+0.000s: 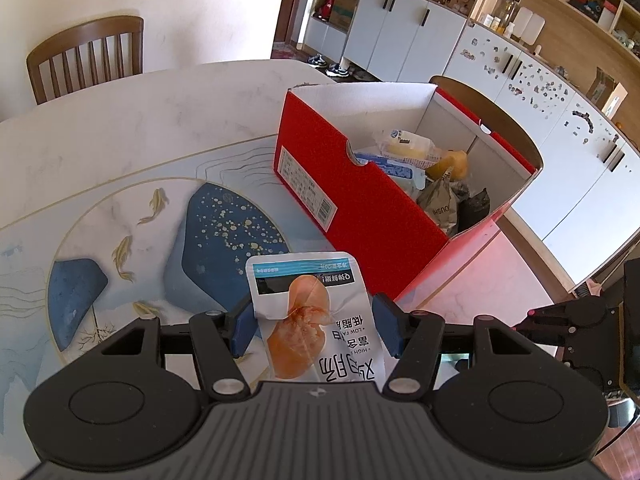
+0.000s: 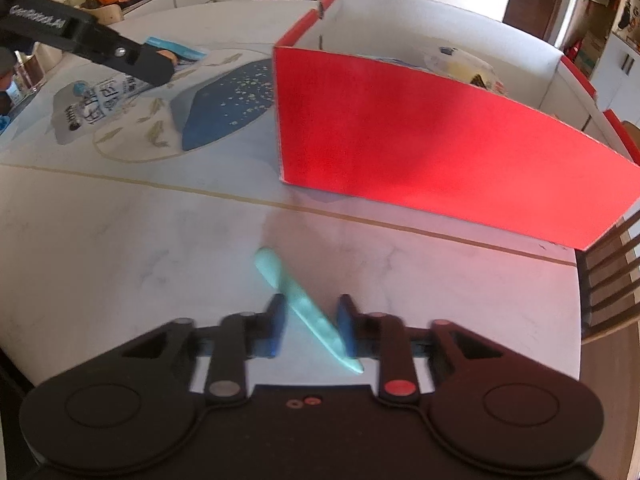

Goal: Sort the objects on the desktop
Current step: 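Lift and carry the snack packet and green stick toward the shoebox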

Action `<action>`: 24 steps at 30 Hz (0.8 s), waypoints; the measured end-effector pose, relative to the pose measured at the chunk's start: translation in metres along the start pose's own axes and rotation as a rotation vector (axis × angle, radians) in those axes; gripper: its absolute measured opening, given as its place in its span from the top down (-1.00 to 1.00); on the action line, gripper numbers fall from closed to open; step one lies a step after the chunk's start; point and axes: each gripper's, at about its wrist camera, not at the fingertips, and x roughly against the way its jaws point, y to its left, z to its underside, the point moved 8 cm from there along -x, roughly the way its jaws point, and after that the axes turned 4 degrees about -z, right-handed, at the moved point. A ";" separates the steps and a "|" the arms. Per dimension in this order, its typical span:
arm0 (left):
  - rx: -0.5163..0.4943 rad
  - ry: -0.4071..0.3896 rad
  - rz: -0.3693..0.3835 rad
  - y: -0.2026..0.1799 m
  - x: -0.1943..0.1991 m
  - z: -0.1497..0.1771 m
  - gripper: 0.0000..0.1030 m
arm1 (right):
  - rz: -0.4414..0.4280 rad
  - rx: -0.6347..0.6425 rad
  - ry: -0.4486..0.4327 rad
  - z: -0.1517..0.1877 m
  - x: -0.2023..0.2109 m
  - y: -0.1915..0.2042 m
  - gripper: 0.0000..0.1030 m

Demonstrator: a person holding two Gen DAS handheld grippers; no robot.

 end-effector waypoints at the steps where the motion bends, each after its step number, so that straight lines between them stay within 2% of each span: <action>1: -0.001 0.000 0.000 0.000 0.000 0.000 -0.17 | 0.012 0.017 -0.002 0.000 0.000 0.002 0.66; 5: -0.013 -0.005 0.004 -0.004 0.001 -0.001 -0.17 | 0.027 0.022 -0.002 -0.001 0.000 0.004 0.81; 14: -0.036 -0.021 0.023 -0.010 0.006 -0.005 -0.17 | 0.041 -0.045 -0.028 -0.006 0.015 0.004 0.81; 24: -0.075 -0.045 0.066 -0.024 0.017 -0.016 -0.17 | 0.057 -0.121 -0.084 -0.022 0.057 0.000 0.81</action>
